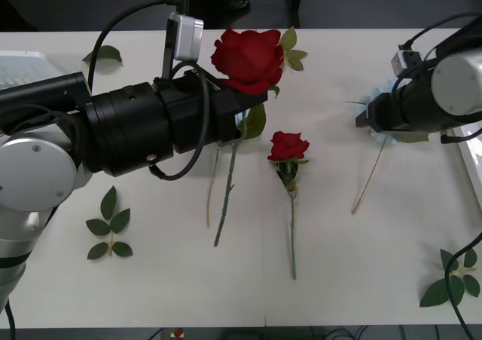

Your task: Place the red flowers into the right box and the blue flowers into the left box. If a person shows an open palm, hand one flower to the person first, then continue sorting.

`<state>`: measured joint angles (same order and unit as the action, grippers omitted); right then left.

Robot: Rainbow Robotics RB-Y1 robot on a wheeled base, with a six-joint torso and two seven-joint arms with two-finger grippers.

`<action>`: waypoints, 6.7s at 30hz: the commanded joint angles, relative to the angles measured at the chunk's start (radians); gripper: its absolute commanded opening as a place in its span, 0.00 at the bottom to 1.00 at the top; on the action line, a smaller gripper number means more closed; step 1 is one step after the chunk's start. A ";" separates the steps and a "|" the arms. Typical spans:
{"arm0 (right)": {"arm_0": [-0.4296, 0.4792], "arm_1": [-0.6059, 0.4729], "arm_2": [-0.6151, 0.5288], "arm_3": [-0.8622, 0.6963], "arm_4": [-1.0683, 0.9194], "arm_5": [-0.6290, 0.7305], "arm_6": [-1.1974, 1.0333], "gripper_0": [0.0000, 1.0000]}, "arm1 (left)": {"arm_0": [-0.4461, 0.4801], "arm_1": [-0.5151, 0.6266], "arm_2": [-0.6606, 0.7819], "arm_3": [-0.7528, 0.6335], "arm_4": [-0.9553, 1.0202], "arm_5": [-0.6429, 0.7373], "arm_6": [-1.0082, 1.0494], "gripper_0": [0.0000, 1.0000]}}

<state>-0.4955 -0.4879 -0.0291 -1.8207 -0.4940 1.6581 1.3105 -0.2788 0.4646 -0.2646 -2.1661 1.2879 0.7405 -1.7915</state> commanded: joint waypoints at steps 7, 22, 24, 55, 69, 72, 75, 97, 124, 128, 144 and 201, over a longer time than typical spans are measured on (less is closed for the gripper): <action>0.106 -0.024 -0.143 -0.229 -0.253 0.048 0.299 1.00 | -0.088 -0.073 -0.097 0.077 0.022 -0.201 0.018 0.00; 0.175 0.057 -0.351 -0.273 -0.807 0.048 0.612 1.00 | -0.140 -0.167 -0.067 0.157 0.045 -0.224 0.023 0.00; 0.186 0.071 -0.361 -0.273 -0.897 0.046 0.610 1.00 | -0.142 -0.172 -0.064 0.157 0.051 -0.222 0.024 0.00; 0.256 0.190 -0.121 -0.235 -1.065 -0.142 0.559 1.00 | -0.149 -0.182 -0.053 0.158 0.053 -0.216 0.061 0.00; 0.259 0.215 -0.080 -0.235 -1.051 -0.181 0.556 0.00 | -0.149 -0.181 -0.051 0.158 0.054 -0.216 0.064 0.00; 0.258 0.215 -0.080 -0.235 -1.051 -0.181 0.556 0.00 | -0.149 -0.181 -0.051 0.158 0.054 -0.216 0.066 0.00; 0.258 0.215 -0.080 -0.235 -1.051 -0.181 0.555 0.00 | -0.149 -0.181 -0.053 0.158 0.054 -0.216 0.066 0.00; 0.259 0.190 -0.101 -0.235 -1.080 -0.196 0.564 0.00 | -0.138 -0.129 0.051 0.157 0.070 -0.015 0.063 0.94; 0.258 -0.072 -0.542 -0.235 -0.571 0.080 0.489 0.00 | -0.091 0.100 0.409 0.212 -0.004 0.766 0.070 0.96; 0.259 -0.103 -0.540 -0.220 -0.334 0.080 0.477 0.00 | -0.089 0.083 0.372 0.213 -0.233 0.807 0.077 0.95; 0.181 -0.210 -0.522 0.110 0.107 0.031 0.477 0.00 | 0.096 -0.099 0.113 0.163 -0.791 0.580 0.089 0.95; 0.163 0.095 -0.175 -0.008 0.135 -0.164 0.021 1.00 | -0.149 -0.327 -0.085 0.667 -1.168 0.160 0.330 0.83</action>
<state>-0.3209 -0.3965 -0.2124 -1.8326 -0.3638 1.5186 1.3750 -0.3964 0.1433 -0.3681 -1.4862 0.1312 0.9100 -1.4813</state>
